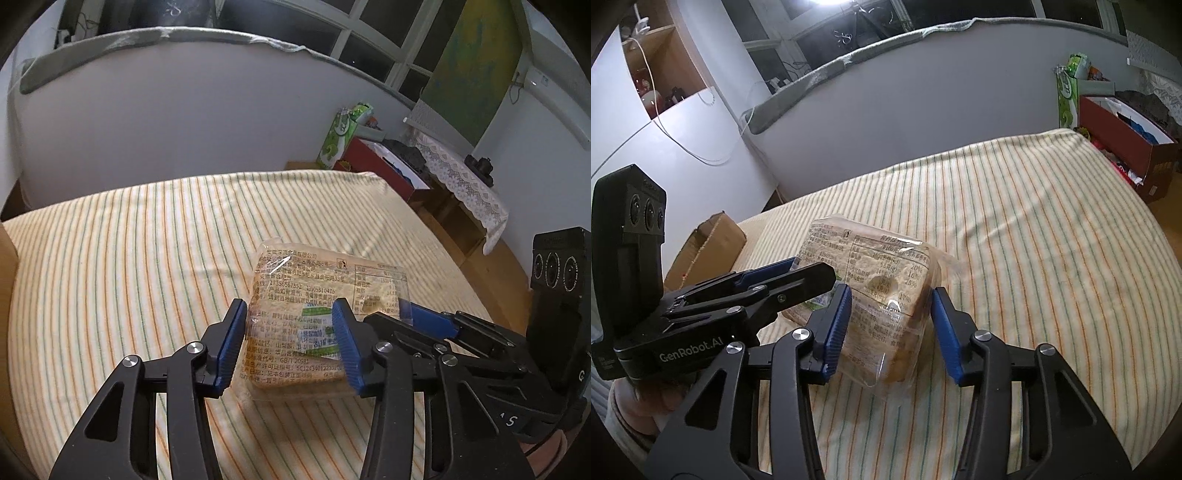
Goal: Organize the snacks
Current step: 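Lower both grippers around the bread loaf and close on it, then lift the bread loaf with both grippers and carry it over the box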
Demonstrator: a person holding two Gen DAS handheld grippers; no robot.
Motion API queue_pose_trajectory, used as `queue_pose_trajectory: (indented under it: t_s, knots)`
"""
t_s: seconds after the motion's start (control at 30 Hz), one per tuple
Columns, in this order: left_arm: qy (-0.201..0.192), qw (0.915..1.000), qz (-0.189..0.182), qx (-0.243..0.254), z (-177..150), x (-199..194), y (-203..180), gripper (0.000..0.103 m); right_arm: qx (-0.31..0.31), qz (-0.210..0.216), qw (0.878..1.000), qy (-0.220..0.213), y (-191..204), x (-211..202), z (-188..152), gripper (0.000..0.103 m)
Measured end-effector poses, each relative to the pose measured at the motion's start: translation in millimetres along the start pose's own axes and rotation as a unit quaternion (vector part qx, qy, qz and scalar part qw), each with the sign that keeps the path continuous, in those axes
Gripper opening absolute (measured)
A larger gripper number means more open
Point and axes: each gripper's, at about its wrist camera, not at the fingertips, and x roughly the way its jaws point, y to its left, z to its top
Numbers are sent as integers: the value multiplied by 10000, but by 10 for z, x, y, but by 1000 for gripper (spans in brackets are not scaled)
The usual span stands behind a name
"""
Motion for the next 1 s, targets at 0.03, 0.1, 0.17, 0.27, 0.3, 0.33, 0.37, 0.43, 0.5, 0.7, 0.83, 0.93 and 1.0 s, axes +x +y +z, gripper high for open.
queue_pose_trajectory:
  t_s: [0.03, 0.1, 0.17, 0.27, 0.3, 0.33, 0.37, 0.43, 0.5, 0.7, 0.83, 0.93, 1.0]
  knots:
    - [-5, 10000, -5, 4, 1, -6, 6, 45, 2, 5, 10000, -14, 8, -20, 4, 47]
    - [-30, 10000, -12, 9, 12, -39, -13, 45, -14, 16, 10000, -57, 21, -54, 9, 47]
    - [-66, 10000, -12, 14, 14, -82, -19, 45, -37, 26, 9999, -112, 58, -112, 19, 47]
    - [-139, 9999, -11, 32, 25, -166, -48, 45, -95, 38, 9998, -182, 101, -209, 35, 47]
    - [-160, 9999, -13, 37, 27, -205, -46, 45, -110, 44, 9997, -204, 118, -241, 44, 47]
    - [-184, 9998, -12, 47, 30, -238, -60, 45, -137, 49, 9996, -227, 146, -278, 53, 47]
    - [-213, 9998, -15, 58, 30, -277, -61, 45, -164, 55, 9995, -253, 174, -315, 60, 47]
    - [-263, 9996, -10, 72, 31, -341, -73, 45, -210, 69, 9993, -303, 240, -379, 74, 46]
    - [-351, 9993, 8, 86, 30, -449, -84, 45, -262, 89, 9990, -357, 316, -447, 83, 46]
    - [-605, 9981, 77, 101, 12, -748, -102, 45, -462, 148, 9975, -508, 598, -632, 103, 46]
    - [-772, 9969, 139, 82, -28, -968, -53, 45, -610, 204, 9961, -603, 830, -732, 114, 46]
    - [-950, 9951, 240, 113, -61, -1178, -10, 44, -739, 290, 9946, -662, 1033, -791, 115, 46]
    - [-1068, 9937, 316, 114, -80, -1315, 40, 43, -829, 323, 9936, -696, 1184, -804, 123, 46]
